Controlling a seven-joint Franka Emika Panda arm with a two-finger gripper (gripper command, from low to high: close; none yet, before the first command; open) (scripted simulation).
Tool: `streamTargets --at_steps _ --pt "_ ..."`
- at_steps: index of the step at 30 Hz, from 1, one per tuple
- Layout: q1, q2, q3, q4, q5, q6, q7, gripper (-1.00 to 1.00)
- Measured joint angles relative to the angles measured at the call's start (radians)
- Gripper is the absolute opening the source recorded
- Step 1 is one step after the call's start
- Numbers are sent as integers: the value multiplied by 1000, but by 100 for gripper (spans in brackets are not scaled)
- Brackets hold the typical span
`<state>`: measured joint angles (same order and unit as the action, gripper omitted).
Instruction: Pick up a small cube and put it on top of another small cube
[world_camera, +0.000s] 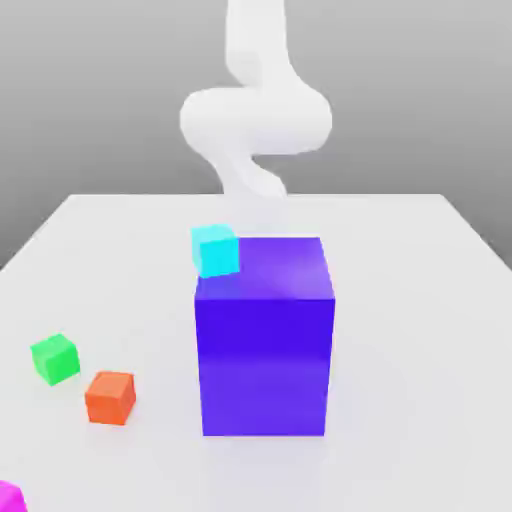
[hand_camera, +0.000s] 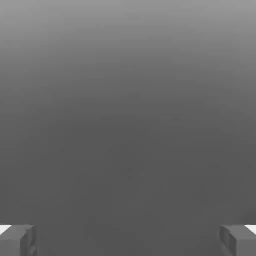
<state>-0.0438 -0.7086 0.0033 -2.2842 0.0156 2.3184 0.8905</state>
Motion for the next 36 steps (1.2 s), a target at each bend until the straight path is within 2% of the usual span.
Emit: streamTargets --at_steps 14,28,32,36 --pt "-198 514 -8 89 28 103 552 0" --pt "-298 1022 -112 176 65 206 1091 0" --pt "-314 1170 -151 202 109 236 1216 0" --pt "-336 1316 -135 236 143 329 1225 0"
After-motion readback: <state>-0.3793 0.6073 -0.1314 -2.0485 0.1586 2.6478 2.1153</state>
